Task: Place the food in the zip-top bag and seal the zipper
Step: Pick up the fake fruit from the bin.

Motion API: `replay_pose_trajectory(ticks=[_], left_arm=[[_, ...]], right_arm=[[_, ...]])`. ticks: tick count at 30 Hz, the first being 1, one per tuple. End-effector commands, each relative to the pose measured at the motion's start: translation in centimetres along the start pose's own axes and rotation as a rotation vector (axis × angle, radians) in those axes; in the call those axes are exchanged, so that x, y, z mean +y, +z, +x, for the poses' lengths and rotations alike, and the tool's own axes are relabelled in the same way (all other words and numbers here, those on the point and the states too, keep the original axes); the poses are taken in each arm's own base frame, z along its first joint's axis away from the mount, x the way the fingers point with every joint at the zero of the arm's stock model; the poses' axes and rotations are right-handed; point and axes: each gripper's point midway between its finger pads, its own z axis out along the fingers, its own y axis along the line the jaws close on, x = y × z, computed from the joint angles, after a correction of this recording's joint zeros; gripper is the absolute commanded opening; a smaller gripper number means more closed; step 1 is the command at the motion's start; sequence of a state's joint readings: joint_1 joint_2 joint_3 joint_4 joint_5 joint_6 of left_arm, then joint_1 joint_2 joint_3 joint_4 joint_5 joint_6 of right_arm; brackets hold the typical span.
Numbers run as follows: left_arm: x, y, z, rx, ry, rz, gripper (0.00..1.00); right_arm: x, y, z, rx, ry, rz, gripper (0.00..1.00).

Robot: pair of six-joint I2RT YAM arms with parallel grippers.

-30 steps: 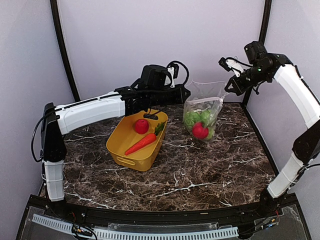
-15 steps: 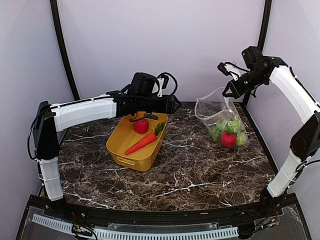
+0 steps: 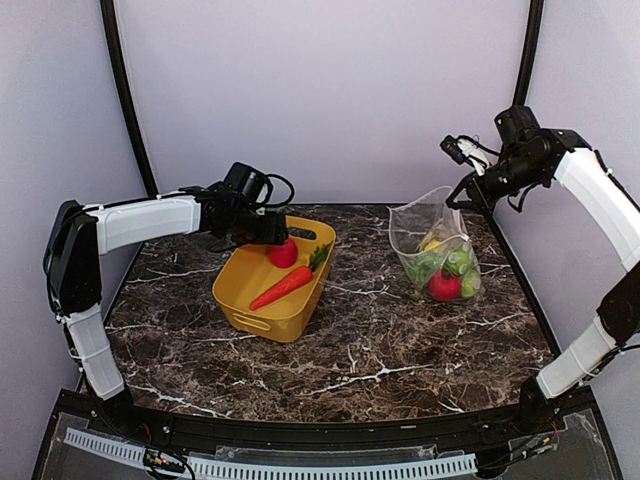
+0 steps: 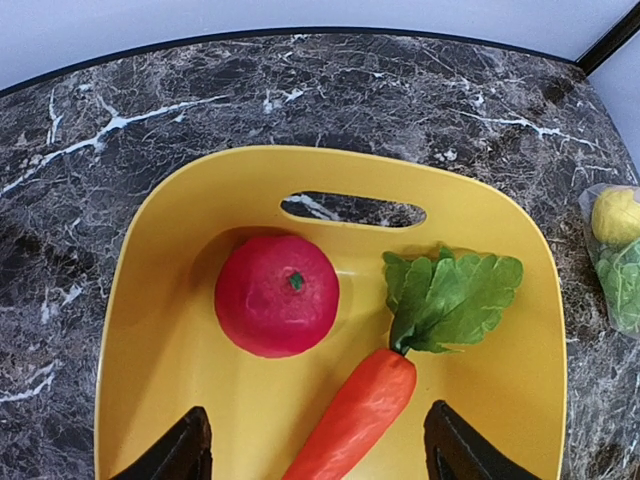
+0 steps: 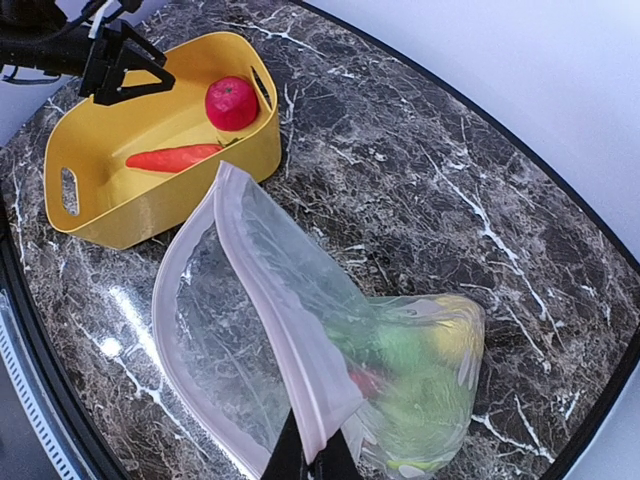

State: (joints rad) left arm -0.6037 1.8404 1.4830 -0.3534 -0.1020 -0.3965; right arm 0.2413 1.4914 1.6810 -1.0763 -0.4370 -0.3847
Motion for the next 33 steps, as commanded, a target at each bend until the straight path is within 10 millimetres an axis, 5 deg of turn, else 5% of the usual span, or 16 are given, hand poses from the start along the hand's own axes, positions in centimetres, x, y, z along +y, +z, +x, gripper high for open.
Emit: replay_pose_trajectory(ticks=[1,23,33], left_arm=[[1.3,1.1,1.1,0.050,0.007,-0.053,0.73],[1.1,7.1,-0.3,0.069,0.090,-0.116,0.77],[2.0,9.3,0.6,0.102,0.135,-0.166,0.77]], right_arm=[[0.9,-0.4,-1.3,-0.074,-0.033,-0.043,0.00],[2.0,0.0,-0.5,-0.063,-0.021,-0.102,0.00],[2.1,0.4,-0.3,-0.056,-0.015,-0.122,0.00]])
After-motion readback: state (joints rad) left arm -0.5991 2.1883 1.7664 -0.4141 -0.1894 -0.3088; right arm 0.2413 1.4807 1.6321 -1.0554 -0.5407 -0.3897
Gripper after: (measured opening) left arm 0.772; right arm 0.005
